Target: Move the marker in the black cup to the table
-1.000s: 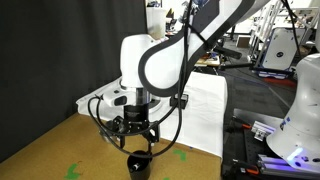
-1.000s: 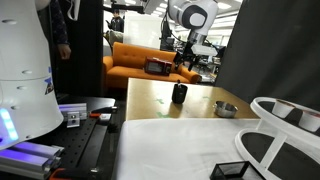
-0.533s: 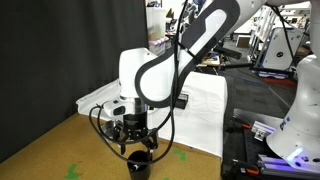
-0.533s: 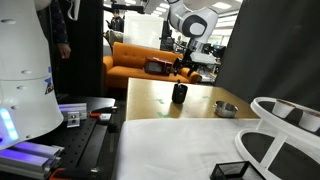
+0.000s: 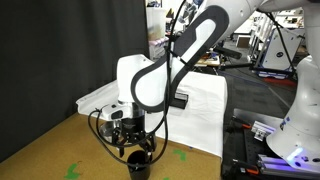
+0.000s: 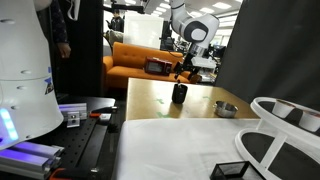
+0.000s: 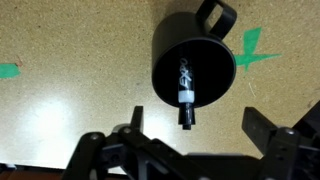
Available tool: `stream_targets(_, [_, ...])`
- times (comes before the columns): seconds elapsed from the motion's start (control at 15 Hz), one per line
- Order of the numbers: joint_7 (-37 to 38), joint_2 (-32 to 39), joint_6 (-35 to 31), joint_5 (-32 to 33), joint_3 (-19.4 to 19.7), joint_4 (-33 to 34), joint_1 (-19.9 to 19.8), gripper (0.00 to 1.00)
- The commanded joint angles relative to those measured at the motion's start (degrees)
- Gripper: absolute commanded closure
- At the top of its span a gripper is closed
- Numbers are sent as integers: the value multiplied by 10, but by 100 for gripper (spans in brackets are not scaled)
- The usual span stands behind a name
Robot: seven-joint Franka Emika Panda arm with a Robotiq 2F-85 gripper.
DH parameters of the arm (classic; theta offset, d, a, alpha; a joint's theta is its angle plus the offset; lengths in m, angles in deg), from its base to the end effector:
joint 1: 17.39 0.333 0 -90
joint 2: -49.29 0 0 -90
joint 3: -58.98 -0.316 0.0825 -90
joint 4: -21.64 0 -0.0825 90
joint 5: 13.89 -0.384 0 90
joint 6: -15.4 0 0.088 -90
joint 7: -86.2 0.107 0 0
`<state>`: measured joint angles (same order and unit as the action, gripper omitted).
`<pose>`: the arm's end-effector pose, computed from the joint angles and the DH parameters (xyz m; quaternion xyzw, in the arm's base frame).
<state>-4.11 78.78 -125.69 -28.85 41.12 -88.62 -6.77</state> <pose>0.5594 0.2923 0.2370 -0.6018 -0.7825 -0.0963 0.1270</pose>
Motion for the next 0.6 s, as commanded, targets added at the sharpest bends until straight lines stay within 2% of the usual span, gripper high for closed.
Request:
stream_targets(0.0, [-4, 22, -8, -1, -22, 13, -20, 0])
stream_targets(0.47, [-5, 50, -12, 1, -38, 32, -24, 0])
stream_targets(0.53, [-3, 55, -13, 1, -39, 35, -24, 25])
